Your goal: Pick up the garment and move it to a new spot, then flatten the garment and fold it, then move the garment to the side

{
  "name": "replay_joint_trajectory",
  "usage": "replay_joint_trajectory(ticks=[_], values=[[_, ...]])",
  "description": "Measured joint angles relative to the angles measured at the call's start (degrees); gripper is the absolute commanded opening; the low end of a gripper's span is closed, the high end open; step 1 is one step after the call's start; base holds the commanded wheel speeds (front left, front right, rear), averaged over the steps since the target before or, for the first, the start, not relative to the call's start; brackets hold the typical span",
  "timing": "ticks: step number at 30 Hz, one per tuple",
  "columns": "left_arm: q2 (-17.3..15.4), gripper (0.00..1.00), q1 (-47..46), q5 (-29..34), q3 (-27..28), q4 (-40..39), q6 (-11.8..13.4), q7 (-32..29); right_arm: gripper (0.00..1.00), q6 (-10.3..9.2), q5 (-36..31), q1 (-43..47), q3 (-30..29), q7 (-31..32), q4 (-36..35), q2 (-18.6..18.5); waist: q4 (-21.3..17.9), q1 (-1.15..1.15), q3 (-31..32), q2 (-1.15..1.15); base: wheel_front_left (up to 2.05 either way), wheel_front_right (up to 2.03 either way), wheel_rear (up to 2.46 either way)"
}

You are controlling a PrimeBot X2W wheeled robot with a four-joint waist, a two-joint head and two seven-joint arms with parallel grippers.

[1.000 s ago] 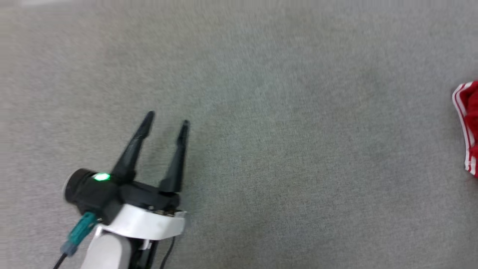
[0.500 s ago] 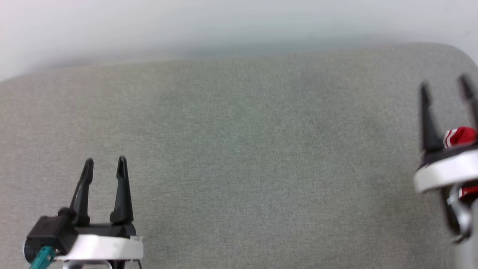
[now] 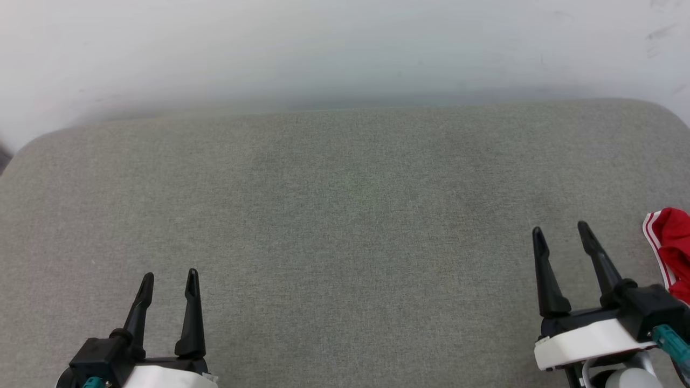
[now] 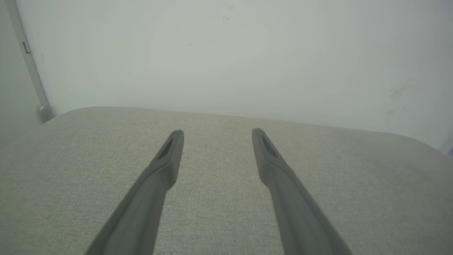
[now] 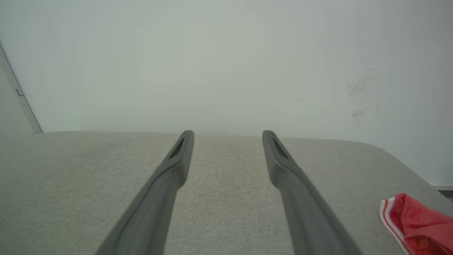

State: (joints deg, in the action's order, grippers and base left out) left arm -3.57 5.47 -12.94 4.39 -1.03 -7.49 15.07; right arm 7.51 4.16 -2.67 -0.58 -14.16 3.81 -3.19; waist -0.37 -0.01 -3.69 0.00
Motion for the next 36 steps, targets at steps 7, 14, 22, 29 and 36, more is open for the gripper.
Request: replay_joint_trajectory(ticks=[7,14,22,29,36], values=[[0.32,1.0,0.22,1.67,-0.49,0.22,0.0,0.0,1.0,0.0,2.12,0.6,0.94,-0.69,0.98,0.18,-0.16,0.0,0.52,0.0,0.0,0.0,0.0],[0.43,1.0,0.18,2.52,-0.02,0.31,0.0,0.0,1.0,0.0,2.74,0.57,0.91,-0.79,1.36,0.19,-0.09,0.01,0.3,0.0,0.0,0.0,0.0],[0.55,1.0,0.18,2.86,0.25,0.43,0.0,0.01,1.0,0.0,3.45,0.56,1.02,-0.87,0.77,0.19,-0.22,0.01,0.09,0.0,0.0,0.0,0.0],[0.56,1.0,0.07,3.28,0.78,0.4,0.0,0.0,1.0,0.0,3.98,0.54,1.14,-0.87,0.56,0.2,-0.44,0.01,-0.14,0.0,0.0,0.0,0.0],[0.65,0.0,0.19,3.36,0.66,0.99,-0.01,-0.02,0.0,0.01,4.03,0.76,1.18,-0.86,1.22,0.2,-0.62,0.02,-0.03,0.0,0.0,0.0,0.0]])
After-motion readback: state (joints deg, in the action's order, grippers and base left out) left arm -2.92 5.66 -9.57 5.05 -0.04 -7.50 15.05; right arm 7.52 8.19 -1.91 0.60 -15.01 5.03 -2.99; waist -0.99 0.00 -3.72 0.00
